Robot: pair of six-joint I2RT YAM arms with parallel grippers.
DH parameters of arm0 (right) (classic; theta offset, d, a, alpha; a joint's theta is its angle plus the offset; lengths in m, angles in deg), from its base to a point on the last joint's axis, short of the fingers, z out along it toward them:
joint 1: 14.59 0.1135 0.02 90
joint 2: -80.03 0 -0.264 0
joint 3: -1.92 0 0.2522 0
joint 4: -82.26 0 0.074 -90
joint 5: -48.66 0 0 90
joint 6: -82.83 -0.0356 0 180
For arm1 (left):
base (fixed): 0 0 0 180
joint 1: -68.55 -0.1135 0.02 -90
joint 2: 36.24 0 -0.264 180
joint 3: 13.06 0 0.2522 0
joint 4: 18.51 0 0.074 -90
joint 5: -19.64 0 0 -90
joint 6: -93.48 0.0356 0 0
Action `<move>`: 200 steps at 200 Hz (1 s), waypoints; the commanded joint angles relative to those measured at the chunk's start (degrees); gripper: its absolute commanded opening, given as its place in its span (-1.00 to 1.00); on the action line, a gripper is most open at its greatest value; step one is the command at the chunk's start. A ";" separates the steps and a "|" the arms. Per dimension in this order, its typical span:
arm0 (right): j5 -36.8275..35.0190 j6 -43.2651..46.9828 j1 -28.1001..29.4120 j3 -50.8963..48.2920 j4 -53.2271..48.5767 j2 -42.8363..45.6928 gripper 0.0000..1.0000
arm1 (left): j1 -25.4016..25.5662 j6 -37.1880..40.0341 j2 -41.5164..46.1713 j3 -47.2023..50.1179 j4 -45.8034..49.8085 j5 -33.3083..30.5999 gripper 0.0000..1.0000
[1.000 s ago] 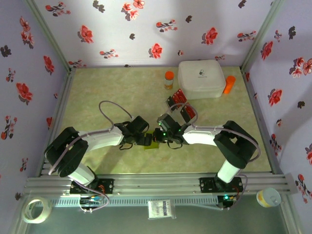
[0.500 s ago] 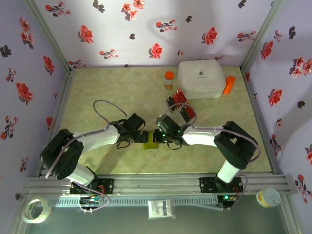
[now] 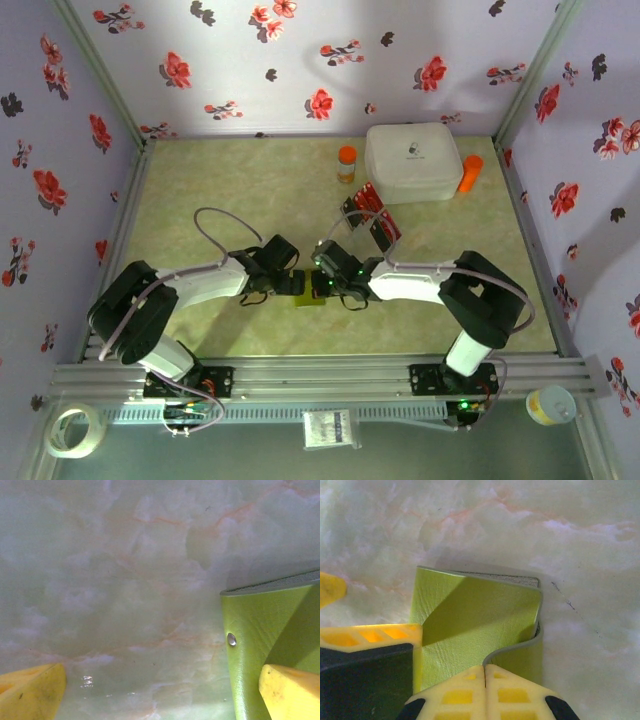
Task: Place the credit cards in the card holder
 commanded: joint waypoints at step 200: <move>7.74 -5.23 4.73 -4.45 -1.52 -1.31 -0.61 | -0.23 -0.45 -2.30 1.93 1.01 0.29 1.00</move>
